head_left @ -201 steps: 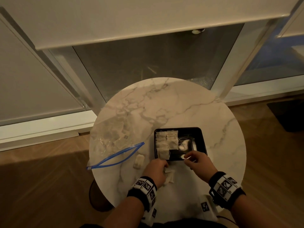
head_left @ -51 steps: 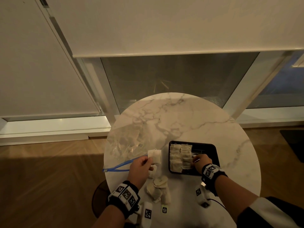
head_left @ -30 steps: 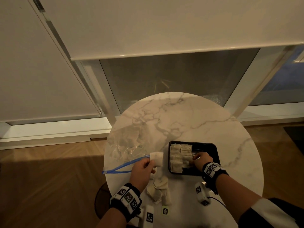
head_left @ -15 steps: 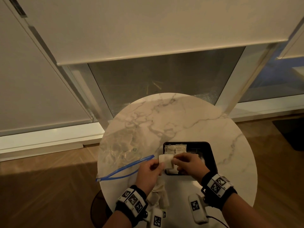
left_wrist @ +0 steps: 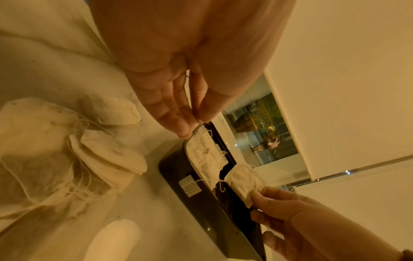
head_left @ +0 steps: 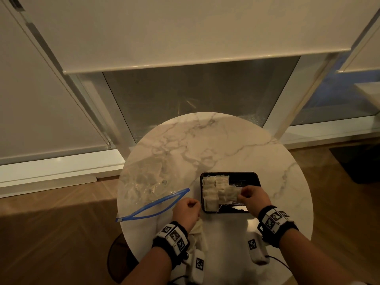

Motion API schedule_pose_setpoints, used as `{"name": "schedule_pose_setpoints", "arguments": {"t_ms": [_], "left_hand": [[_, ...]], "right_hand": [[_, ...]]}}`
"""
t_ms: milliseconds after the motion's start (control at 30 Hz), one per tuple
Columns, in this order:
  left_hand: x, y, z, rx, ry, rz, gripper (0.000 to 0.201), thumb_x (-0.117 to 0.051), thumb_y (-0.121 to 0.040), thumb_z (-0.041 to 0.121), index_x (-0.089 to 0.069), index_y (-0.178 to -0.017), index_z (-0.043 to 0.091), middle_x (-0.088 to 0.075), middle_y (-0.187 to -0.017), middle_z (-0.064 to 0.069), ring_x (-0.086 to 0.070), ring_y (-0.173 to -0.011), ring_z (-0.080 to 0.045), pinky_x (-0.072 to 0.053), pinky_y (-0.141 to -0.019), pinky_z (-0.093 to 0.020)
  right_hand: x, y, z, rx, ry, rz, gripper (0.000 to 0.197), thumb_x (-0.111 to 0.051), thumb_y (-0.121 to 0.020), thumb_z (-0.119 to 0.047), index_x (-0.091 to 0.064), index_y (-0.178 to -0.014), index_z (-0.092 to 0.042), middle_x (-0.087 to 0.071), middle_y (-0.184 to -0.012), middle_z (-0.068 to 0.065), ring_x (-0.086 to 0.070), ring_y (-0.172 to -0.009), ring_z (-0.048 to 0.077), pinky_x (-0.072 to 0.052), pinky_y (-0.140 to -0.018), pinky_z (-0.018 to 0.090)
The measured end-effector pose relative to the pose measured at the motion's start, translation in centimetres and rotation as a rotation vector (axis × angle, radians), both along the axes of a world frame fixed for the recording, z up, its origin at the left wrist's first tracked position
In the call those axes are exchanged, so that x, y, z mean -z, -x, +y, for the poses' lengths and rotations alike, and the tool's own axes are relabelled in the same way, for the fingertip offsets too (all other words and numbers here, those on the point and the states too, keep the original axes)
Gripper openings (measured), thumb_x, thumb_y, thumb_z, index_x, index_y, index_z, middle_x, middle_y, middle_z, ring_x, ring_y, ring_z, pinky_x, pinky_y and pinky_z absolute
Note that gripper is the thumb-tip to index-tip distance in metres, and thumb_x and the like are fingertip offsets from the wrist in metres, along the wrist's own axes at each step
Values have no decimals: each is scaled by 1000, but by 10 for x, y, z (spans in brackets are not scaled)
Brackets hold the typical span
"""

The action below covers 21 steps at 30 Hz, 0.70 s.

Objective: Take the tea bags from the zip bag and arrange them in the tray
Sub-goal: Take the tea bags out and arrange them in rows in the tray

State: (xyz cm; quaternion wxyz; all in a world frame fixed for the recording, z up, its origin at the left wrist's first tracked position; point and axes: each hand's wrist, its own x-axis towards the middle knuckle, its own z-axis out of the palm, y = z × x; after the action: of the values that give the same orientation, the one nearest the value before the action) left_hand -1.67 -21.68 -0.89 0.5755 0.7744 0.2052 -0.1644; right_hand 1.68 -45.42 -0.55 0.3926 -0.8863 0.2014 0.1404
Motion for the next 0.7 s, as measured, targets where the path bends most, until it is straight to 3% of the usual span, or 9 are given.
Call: {"name": "schedule_pose_setpoints", "arguments": {"t_ms": [100,200,267,367,500,700], "left_hand": [[7,-7,-6,30,-52,29,8,-67,-90,17,-70,-82,19,-74,-77,-5,-72,-73,-20,-62,-74,-38],[14,-10,-11,44,-69,57,6,-72,-86,19,-72,-80,17,-74,-71,-6,-73,-69,-20,-63,-73,-40],[24,-11,-13,63,-102,77,9,-75,-81,21,-71,-73,23,-74,-69,-3,-73,-69,-19,-63,-72,-40],[37,-12,-13,79,-140,105,9,-79,-77,25,-71,-73,26,-74,-70,-1,-73,-72,-19,-63,-73,-39],[31,-13,-15,60,-118,121,5,-76,-81,20,-73,-84,17,-73,-70,-3,-72,-62,-16,-64,-67,-36],[31,-16,-17,6,-61,158,5,-76,-83,14,-72,-85,12,-73,-70,-10,-72,-60,-22,-64,-64,-41]], "right_hand": [[9,-5,0,-82,143,86,11,-71,-85,-20,-65,-79,-26,-68,-85,0,-64,-81,18,-51,-72,27],[14,-12,4,-114,185,171,18,-71,-83,-20,-62,-70,-29,-68,-84,1,-65,-79,18,-52,-69,26],[17,-16,7,-138,194,211,15,-70,-83,-20,-63,-72,-28,-69,-84,3,-66,-77,19,-53,-68,26],[18,-21,11,-140,206,233,8,-66,-85,-17,-66,-79,-23,-68,-86,4,-67,-81,21,-59,-78,33],[22,-27,15,-150,225,275,6,-63,-86,-16,-66,-83,-19,-68,-85,6,-66,-81,22,-58,-80,34],[26,-30,20,-161,219,309,6,-66,-83,-17,-72,-82,-18,-70,-88,7,-66,-84,25,-58,-78,32]]}}
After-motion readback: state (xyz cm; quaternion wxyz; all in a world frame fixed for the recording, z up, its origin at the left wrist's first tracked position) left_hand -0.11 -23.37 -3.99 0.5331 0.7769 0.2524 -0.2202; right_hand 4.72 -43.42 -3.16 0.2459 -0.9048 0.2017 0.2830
